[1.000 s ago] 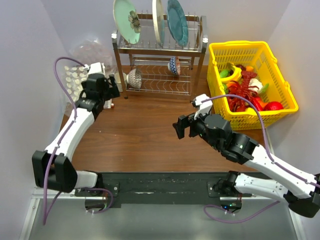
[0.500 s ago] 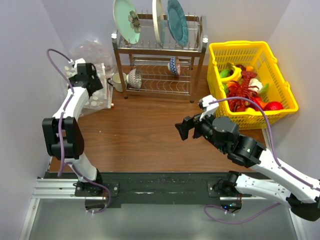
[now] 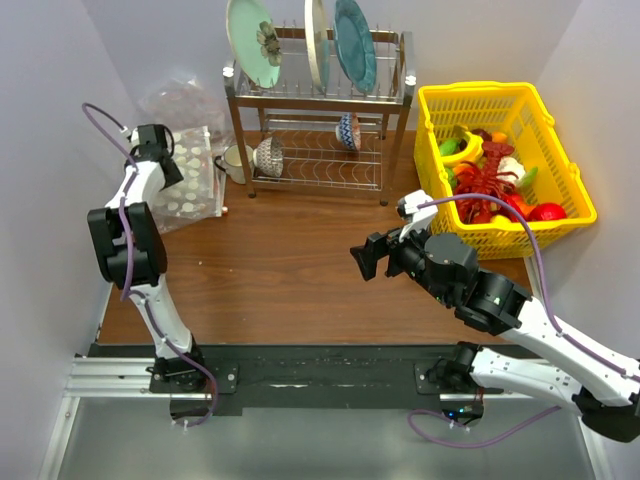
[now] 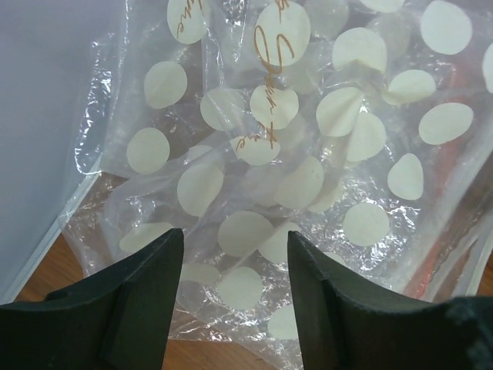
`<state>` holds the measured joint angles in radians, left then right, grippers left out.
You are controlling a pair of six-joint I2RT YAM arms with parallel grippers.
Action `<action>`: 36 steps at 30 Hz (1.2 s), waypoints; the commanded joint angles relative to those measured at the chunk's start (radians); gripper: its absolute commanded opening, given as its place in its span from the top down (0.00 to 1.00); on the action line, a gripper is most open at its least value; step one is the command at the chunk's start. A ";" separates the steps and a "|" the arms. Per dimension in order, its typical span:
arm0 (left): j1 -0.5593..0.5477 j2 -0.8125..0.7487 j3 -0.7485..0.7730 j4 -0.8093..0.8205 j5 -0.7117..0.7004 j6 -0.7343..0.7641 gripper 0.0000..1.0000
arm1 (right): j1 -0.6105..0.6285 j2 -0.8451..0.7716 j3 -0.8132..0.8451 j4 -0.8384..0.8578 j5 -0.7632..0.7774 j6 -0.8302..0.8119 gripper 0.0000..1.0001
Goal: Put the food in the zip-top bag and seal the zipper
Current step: Pick up the zipper food storage bag at the center of the board.
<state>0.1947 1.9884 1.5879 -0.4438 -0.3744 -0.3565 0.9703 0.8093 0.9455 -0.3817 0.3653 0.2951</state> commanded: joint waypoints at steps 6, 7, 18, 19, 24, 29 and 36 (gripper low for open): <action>0.032 0.056 0.076 -0.050 0.083 0.005 0.46 | 0.002 -0.016 0.006 0.017 0.014 0.009 0.01; 0.034 0.064 0.083 -0.055 0.088 0.007 0.47 | 0.002 -0.018 0.006 0.018 0.014 0.012 0.01; 0.038 0.027 0.063 -0.046 0.106 0.030 1.00 | 0.002 -0.047 -0.008 0.009 0.014 0.022 0.01; 0.035 0.004 0.049 -0.032 0.109 0.033 1.00 | 0.002 -0.048 -0.010 0.009 0.015 0.022 0.01; 0.008 -0.175 -0.012 -0.010 0.149 0.033 1.00 | 0.002 -0.035 -0.001 0.010 0.009 0.027 0.01; 0.006 -0.391 -0.150 0.029 0.181 0.008 1.00 | 0.002 -0.010 0.019 0.003 -0.009 0.024 0.01; 0.006 -0.658 -0.315 0.062 0.345 -0.041 1.00 | 0.002 0.030 0.035 -0.003 -0.023 0.036 0.01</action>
<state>0.2016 1.4261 1.3418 -0.4259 -0.1570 -0.3588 0.9703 0.8223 0.9421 -0.3965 0.3626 0.3130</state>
